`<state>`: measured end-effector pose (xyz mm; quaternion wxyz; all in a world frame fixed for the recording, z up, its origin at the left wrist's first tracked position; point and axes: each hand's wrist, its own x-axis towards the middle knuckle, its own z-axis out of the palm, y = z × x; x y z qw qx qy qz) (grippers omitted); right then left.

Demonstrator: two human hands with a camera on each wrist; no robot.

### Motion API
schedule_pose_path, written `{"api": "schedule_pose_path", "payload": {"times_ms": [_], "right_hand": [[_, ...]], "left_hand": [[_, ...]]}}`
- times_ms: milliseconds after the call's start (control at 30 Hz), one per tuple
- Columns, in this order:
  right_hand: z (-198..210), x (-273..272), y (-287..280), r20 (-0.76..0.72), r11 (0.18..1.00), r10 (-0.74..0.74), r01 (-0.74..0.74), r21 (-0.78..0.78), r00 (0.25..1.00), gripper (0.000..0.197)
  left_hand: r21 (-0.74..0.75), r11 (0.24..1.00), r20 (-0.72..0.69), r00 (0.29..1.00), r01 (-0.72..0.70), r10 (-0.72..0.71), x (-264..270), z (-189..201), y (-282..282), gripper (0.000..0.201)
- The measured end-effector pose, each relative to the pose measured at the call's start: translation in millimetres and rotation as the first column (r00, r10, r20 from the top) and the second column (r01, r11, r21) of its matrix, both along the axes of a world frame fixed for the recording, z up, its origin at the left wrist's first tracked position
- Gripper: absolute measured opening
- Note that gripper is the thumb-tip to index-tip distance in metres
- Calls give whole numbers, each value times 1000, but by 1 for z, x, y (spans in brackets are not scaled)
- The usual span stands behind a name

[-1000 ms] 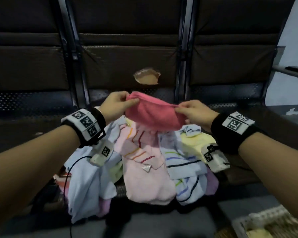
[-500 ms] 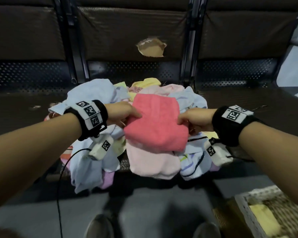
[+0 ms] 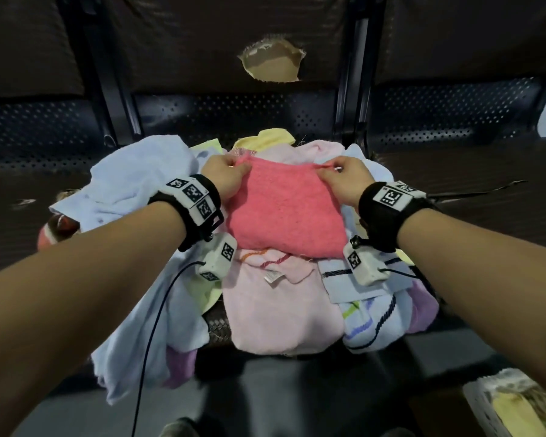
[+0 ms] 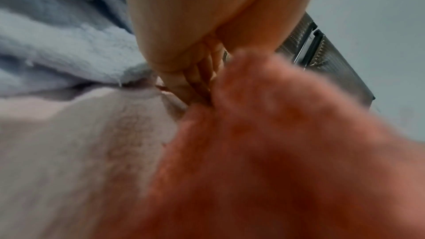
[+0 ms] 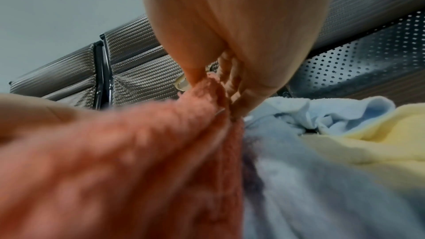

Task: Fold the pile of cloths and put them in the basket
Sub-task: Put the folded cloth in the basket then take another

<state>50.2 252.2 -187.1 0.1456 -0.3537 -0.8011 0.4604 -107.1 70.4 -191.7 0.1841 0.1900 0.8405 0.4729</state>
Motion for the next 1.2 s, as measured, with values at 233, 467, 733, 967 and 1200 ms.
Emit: {"api": "schedule_pose_path", "payload": {"times_ms": [233, 467, 733, 967, 1200], "right_hand": [[2, 44, -16, 4, 874, 264, -241, 423, 964, 16], [-15, 94, -38, 477, 580, 466, -664, 471, 745, 81], [3, 92, -36, 208, 790, 306, -370, 488, 929, 19], [4, 98, -31, 50, 900, 329, -329, 285, 943, 23], [-10, 90, -21, 45, 974, 203, -206, 94, 978, 33]], "left_hand": [[97, 993, -130, 990, 67, -54, 15, 9, -34, 18], [-321, 820, -149, 829, 474, -538, 59, -2, -76, 70], [-375, 847, -326, 802, 376, -500, 56, -1, -69, 36], [-260, 885, -442, 767, 386, -465, 62, 1, -74, 17], [-181, 950, -390, 868, 255, -307, 60, -2, -56, 38]]}}
